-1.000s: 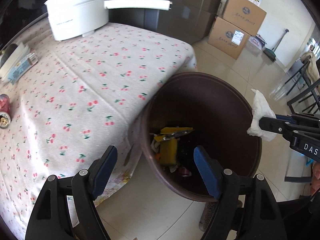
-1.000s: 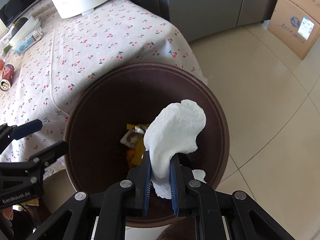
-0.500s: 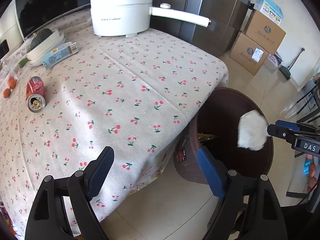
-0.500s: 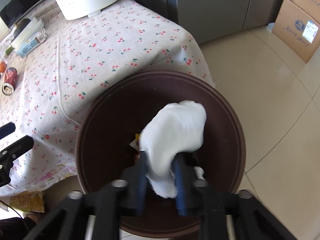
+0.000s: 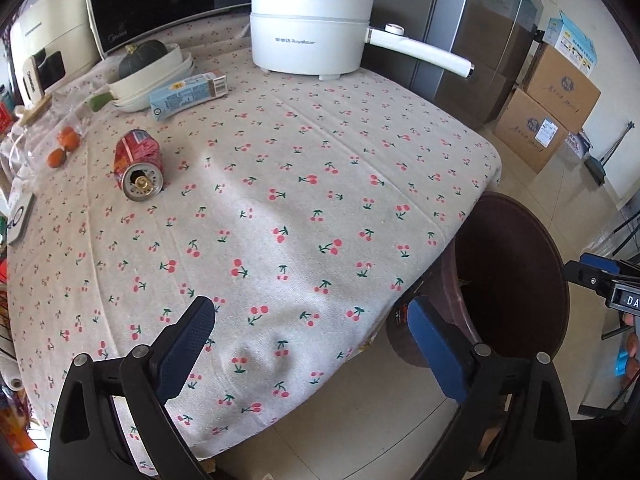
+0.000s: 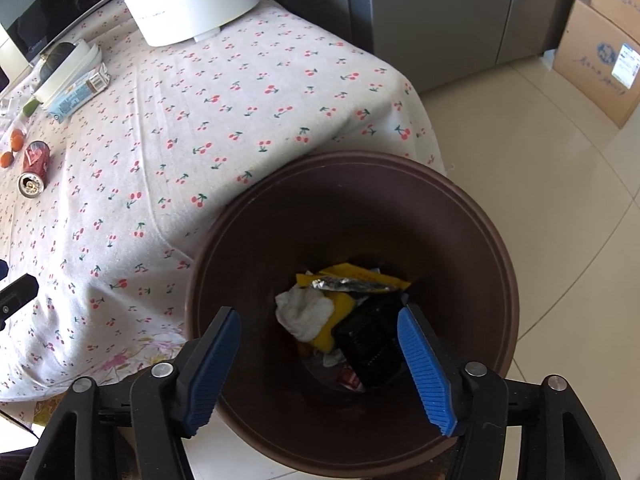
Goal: Collect trash
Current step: 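Move both tools back from the bin toward the red can on the table, then grasp the crushed red can with the left tool, then grasp the blue milk carton with the right tool while the left tool holds the red can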
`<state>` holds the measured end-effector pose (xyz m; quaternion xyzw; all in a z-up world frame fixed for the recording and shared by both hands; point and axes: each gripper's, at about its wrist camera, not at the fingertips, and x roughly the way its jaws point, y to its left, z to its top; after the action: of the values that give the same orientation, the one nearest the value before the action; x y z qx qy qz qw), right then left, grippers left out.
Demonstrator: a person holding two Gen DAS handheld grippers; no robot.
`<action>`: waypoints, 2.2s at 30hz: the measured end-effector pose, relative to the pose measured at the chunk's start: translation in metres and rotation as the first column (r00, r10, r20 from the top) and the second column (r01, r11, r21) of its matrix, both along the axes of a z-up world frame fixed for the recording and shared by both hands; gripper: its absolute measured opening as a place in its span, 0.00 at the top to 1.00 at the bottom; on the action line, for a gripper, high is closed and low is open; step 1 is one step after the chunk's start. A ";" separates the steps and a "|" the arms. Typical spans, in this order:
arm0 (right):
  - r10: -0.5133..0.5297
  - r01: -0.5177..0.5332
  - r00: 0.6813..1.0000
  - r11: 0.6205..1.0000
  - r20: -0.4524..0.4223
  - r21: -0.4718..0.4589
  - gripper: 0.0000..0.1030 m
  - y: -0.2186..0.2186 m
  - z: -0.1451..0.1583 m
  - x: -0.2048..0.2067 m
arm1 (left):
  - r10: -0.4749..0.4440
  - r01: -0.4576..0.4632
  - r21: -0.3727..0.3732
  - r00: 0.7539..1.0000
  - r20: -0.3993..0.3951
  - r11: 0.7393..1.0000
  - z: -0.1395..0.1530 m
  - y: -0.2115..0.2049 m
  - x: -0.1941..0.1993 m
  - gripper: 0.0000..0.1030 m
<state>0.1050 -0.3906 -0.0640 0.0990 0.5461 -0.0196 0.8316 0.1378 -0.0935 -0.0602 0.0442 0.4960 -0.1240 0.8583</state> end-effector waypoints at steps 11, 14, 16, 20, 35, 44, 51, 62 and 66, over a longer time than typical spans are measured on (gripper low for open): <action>0.023 -0.023 1.000 0.999 0.002 -0.031 0.23 0.016 0.003 0.005 | 0.051 -0.051 -0.001 0.999 -0.011 0.999 0.002 0.025 0.001 0.03; 0.030 -0.029 1.000 0.999 0.007 -0.029 0.23 0.024 0.005 0.008 | 0.072 -0.072 -0.009 0.997 -0.011 0.997 0.004 0.036 0.002 0.03; 0.036 -0.036 0.999 0.999 0.015 -0.024 0.22 0.030 0.008 0.011 | 0.088 -0.088 -0.012 0.996 -0.012 0.996 0.005 0.044 0.003 0.03; 0.061 -0.060 0.997 0.998 0.037 -0.015 0.21 0.048 0.016 0.020 | 0.124 -0.124 -0.013 0.992 -0.013 0.992 0.006 0.064 0.007 0.03; 0.174 -0.174 0.983 0.985 0.055 -0.004 0.19 0.124 0.019 0.068 | 0.342 -0.347 -0.102 0.937 -0.065 0.932 0.001 0.162 0.079 0.03; 0.146 -0.145 0.989 0.989 0.037 -0.016 0.19 0.124 0.009 0.094 | 0.391 -0.397 -0.110 0.918 -0.071 0.911 -0.025 0.146 0.160 0.05; 0.164 -0.163 0.986 0.983 0.004 -0.088 0.19 0.121 -0.003 0.107 | 0.427 -0.433 -0.149 0.901 -0.074 0.889 -0.041 0.149 0.188 0.38; 0.172 -0.171 0.985 0.982 0.009 -0.080 0.16 0.156 0.000 0.163 | 0.441 -0.439 -0.139 0.897 -0.020 0.888 -0.027 0.200 0.171 0.39; 0.222 -0.221 0.975 0.975 0.032 -0.030 0.05 0.209 0.003 0.207 | 0.448 -0.446 -0.163 0.894 -0.024 0.880 -0.023 0.226 0.166 0.40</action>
<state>0.3124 -0.1815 -0.0612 0.0270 0.5387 0.0677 0.8393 0.3035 0.1321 -0.0836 -0.1413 0.4745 0.0369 0.8680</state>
